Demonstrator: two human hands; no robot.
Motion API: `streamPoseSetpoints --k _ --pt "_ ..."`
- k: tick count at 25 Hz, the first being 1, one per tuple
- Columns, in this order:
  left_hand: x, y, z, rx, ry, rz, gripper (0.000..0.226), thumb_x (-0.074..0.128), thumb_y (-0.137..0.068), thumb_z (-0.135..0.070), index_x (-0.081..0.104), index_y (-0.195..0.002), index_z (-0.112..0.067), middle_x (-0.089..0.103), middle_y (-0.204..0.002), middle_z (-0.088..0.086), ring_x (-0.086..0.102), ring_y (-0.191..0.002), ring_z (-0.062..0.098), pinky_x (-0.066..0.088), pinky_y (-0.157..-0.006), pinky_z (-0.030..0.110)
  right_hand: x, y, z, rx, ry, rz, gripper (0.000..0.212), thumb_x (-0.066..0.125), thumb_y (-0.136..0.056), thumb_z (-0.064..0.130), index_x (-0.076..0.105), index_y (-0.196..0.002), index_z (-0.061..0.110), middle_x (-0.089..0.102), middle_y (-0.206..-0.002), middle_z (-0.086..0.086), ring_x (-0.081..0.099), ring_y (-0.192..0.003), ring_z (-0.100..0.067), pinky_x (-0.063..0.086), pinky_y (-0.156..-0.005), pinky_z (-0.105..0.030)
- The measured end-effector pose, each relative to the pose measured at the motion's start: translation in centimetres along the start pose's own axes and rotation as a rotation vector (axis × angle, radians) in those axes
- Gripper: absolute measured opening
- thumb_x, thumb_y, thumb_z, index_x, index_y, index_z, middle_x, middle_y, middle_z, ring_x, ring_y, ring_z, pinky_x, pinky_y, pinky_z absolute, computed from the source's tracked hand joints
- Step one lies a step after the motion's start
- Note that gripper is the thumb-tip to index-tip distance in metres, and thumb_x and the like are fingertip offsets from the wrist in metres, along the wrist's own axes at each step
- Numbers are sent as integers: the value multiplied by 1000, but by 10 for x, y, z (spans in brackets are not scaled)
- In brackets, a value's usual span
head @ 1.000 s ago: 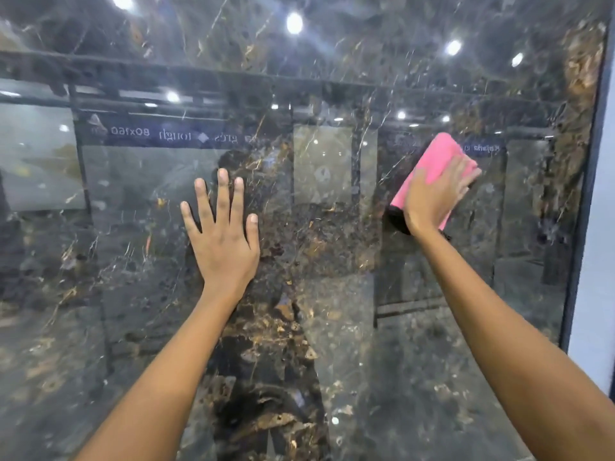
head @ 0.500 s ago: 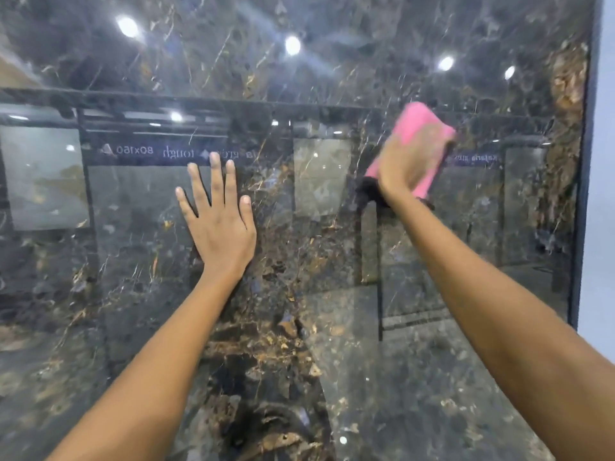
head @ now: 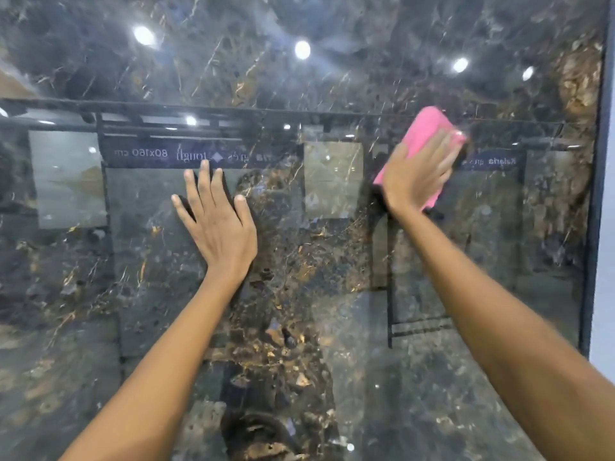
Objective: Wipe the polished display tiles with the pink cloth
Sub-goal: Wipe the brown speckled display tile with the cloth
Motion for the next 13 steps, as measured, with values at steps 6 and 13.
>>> streamPoseSetpoints --k 6,13 --pt "49 9 -107 84 137 10 51 33 -100 -32 36 -148 -16 23 -161 1 10 -150 27 1 -119 52 -7 46 -109 -1373 86 306 74 57 -75 25 40 -141 -3 37 -148 -21 32 -140 -36 27 -116 -47" --pt "78 22 -118 72 -143 19 57 29 -103 -38 16 -156 -24 4 -164 -1 0 -150 31 -3 -118 54 -34 -125 -118 137 -43 11 66 41 -96 27 15 -151 -2 18 -157 -22 20 -144 -33 16 -118 -42"
Point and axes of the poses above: each hand's wrist, its own y-axis away from the middle knuckle, its own x-axis out of the palm, z = x × y, the point moved 1 cm from there along -y, towards the middle knuckle
